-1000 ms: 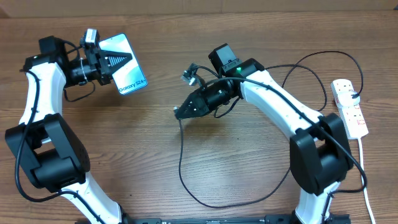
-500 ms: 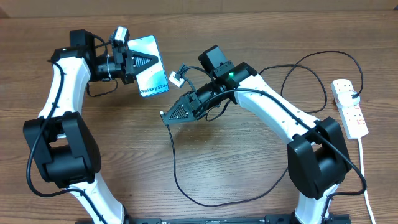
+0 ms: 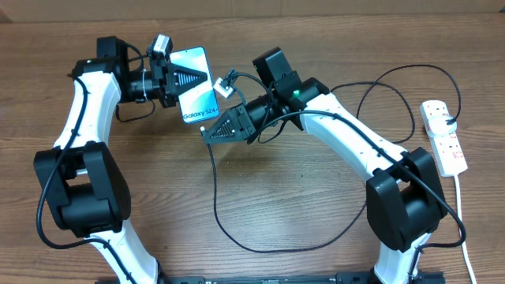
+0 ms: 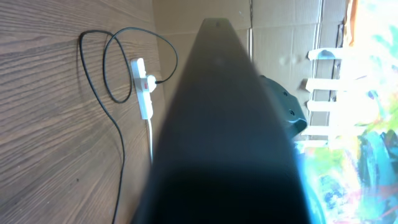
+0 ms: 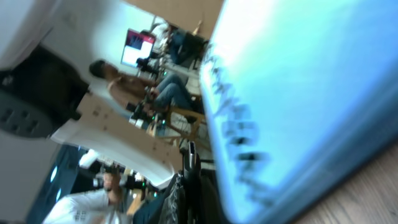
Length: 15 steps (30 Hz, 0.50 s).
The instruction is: Plug charger to phone and switch on socket
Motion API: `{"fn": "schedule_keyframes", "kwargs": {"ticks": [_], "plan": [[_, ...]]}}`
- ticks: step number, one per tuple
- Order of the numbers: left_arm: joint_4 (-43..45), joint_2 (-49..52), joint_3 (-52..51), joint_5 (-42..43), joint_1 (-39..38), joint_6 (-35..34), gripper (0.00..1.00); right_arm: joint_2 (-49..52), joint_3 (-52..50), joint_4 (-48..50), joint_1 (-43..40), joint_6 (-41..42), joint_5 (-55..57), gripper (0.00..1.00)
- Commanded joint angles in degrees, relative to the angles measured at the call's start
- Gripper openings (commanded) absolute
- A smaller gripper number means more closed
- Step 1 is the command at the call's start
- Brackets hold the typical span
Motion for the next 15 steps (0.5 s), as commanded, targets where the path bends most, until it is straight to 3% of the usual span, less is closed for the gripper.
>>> {"fn": "schedule_keyframes", "kwargs": {"ticks": [1,15], "plan": [[-0.02,-2.64,0.61,3.13,-0.37,-0.92,0.04,-0.39,0.28,1.97,-0.42,5.86,3.52,0.04],[0.68,-2.64,0.61,3.13,-0.37,-0.83,0.04,-0.39,0.28,3.41,-0.98,7.52,2.45,0.04]]}}
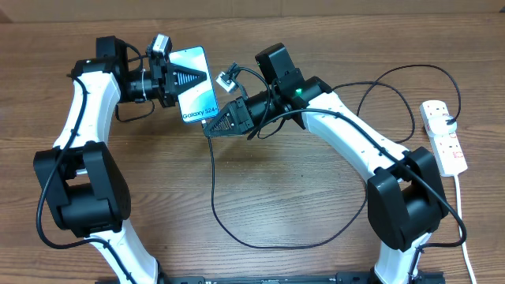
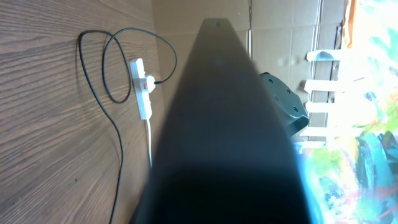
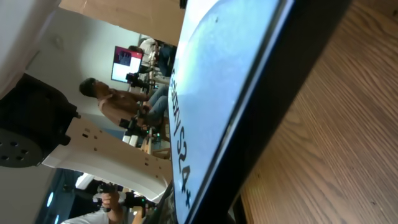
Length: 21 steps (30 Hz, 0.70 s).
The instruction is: Plug charger to phone and switch on socket
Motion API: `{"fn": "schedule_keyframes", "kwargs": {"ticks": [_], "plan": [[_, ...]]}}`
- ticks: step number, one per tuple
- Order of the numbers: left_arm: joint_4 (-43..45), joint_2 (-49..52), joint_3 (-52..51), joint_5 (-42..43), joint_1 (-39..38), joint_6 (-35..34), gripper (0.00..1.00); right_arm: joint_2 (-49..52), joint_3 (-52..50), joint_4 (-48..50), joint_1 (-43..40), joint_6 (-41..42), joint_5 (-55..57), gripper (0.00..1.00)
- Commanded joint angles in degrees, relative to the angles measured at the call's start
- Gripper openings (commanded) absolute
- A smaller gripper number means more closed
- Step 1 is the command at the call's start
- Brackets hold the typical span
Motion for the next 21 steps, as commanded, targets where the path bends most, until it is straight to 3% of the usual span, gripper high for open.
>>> {"fn": "schedule_keyframes", "kwargs": {"ticks": [1,15,21], "plan": [[0.44,-2.64,0.61,2.93,-0.39,-0.37,0.04,-0.39,0.28,0.44,-0.35,0.5,-1.49,0.04],[1.42,-2.64,0.61,2.91,-0.46,-0.44,0.04,-0.39,0.28,0.57,-0.15,0.61,-2.32,0.04],[1.27,-2.64,0.61,2.93,-0.76,-0.9,0.04,-0.39,0.28,4.31,-0.15,5.16,-1.9,0.04]]}}
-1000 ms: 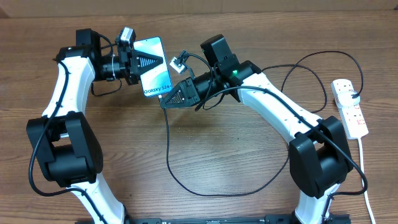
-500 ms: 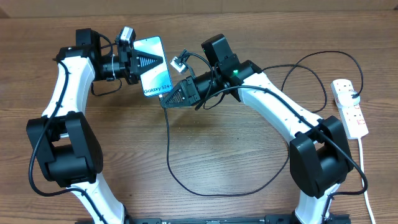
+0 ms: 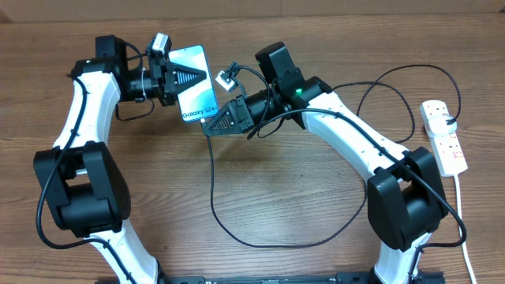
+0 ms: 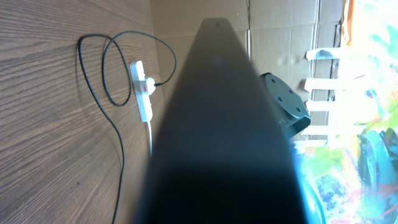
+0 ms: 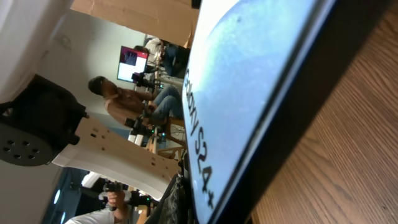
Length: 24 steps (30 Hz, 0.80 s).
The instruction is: Plug charger to phone and switch on socket
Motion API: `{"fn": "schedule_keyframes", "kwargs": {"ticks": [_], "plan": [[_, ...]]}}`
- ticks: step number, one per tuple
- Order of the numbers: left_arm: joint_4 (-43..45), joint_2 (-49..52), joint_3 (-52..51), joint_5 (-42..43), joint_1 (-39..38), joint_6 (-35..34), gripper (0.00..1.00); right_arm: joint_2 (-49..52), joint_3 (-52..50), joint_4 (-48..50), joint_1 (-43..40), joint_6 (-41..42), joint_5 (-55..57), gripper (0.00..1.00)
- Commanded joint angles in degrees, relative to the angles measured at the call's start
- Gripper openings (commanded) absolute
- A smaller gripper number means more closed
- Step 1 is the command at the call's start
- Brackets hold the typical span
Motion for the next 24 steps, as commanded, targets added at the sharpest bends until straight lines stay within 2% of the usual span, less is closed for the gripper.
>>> {"fn": "schedule_keyframes", "kwargs": {"ticks": [1,13,24], "plan": [[0.0,-2.64,0.61,2.69,-0.83,-0.72,0.04,-0.39,0.28,2.58,-0.13,3.78,-0.46,0.04],[0.04,-2.64,0.61,2.67,-1.14,-4.28,0.04,-0.37,0.26,0.79,0.7,4.33,1.9,0.04],[0.74,-2.64,0.61,2.67,-1.14,-2.95,0.04,-0.37,0.26,1.01,0.68,4.35,0.28,0.04]]}}
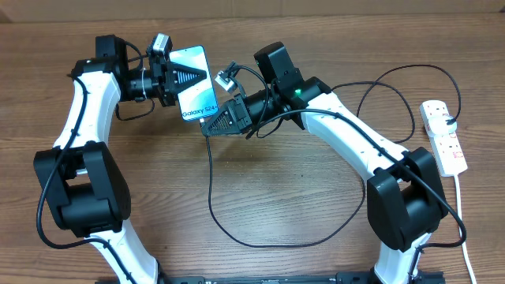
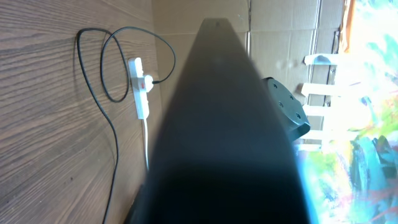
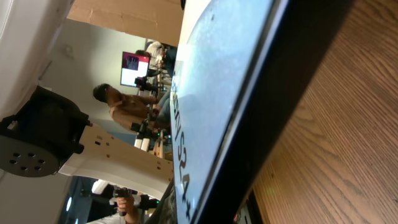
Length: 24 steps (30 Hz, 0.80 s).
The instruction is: Plug charger to phone and switch on socket
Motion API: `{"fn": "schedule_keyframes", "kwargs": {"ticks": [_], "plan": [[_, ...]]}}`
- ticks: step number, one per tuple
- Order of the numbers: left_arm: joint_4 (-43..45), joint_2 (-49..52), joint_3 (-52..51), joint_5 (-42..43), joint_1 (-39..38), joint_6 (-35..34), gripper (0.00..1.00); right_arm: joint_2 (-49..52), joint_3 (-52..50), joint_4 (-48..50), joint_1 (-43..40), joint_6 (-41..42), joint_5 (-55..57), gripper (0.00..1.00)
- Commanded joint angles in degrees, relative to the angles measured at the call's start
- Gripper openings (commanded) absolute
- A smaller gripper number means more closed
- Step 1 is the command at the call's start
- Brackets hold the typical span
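Note:
The phone (image 1: 199,101), its lit blue screen reading Galaxy S24, is held off the table with my left gripper (image 1: 189,78) shut on its upper part. My right gripper (image 1: 208,129) is pressed against the phone's bottom edge, shut on the charger plug, which is hidden between the fingers. The black cable (image 1: 211,189) drops from there, loops over the table and runs to the white socket strip (image 1: 443,138) at the far right. In the left wrist view the phone's dark edge (image 2: 224,137) fills the frame. The right wrist view shows the phone's screen (image 3: 217,106) very close.
The socket strip (image 2: 140,87) with its cable loop lies on the wooden table (image 3: 336,137). The strip's white lead runs off the front right edge. Both arm bases stand at the front of the table.
My right gripper has stayed at the phone's bottom edge with only a slight change of angle. The hanging cable loop has shifted a little left. The left gripper has not moved.
My left gripper held the phone up throughout. My right gripper, with the plug, was first just below and right of the phone's bottom edge. Then it was up against that edge, and it has stayed there since.

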Motion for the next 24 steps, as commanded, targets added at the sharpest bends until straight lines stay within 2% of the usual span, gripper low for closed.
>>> {"fn": "schedule_keyframes", "kwargs": {"ticks": [1,24], "plan": [[0.37,-2.64,0.61,2.67,-0.96,0.33,0.04,-0.37,0.26,0.74,0.31,0.24,-0.35,0.04],[2.89,-2.64,0.61,2.71,-0.96,0.07,0.04,-0.39,0.26,0.55,0.2,0.48,-1.9,0.04]]}}
